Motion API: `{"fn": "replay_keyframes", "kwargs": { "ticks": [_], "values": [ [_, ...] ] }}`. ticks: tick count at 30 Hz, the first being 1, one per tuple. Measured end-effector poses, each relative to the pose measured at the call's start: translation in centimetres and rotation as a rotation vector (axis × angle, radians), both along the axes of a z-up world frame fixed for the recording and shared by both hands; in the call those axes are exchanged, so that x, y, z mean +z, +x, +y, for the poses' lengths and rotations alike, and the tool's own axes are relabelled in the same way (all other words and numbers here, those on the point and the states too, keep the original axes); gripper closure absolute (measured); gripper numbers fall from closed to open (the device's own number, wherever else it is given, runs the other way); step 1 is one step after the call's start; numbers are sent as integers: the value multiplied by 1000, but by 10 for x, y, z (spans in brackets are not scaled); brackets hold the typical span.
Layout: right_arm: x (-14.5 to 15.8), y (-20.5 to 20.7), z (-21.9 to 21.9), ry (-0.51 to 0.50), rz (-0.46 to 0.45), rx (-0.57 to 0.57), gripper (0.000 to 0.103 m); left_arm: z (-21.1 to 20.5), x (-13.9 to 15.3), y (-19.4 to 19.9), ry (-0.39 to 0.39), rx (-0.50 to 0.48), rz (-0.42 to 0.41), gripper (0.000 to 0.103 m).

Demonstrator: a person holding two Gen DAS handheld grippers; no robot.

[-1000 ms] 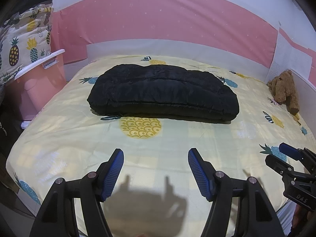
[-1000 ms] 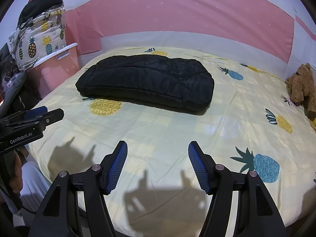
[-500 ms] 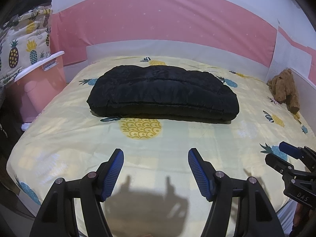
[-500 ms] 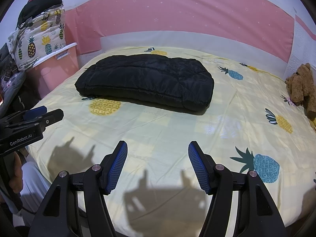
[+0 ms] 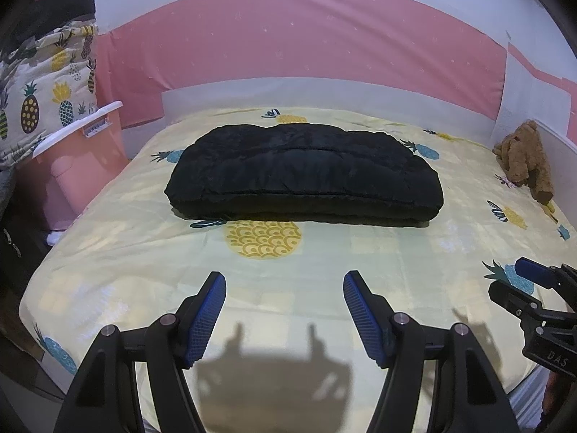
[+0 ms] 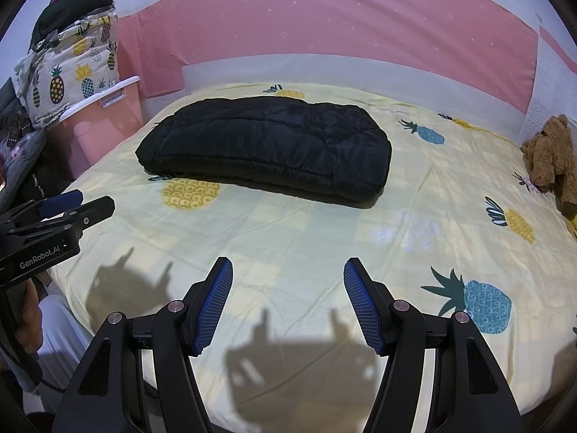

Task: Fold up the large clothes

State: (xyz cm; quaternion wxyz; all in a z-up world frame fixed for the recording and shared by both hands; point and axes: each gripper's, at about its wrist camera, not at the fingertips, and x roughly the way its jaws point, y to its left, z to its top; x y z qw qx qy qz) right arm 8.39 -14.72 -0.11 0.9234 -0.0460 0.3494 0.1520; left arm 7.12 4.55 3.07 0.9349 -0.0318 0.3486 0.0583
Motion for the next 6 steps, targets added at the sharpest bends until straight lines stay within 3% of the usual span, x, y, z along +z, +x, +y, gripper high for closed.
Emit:
{"fn": "replay_keyframes", "kwargs": {
  "ticks": [6],
  "values": [
    [-1,0,-1,2,-1,-1,39,3,0,0,-18,4,-6,36]
  ]
}}
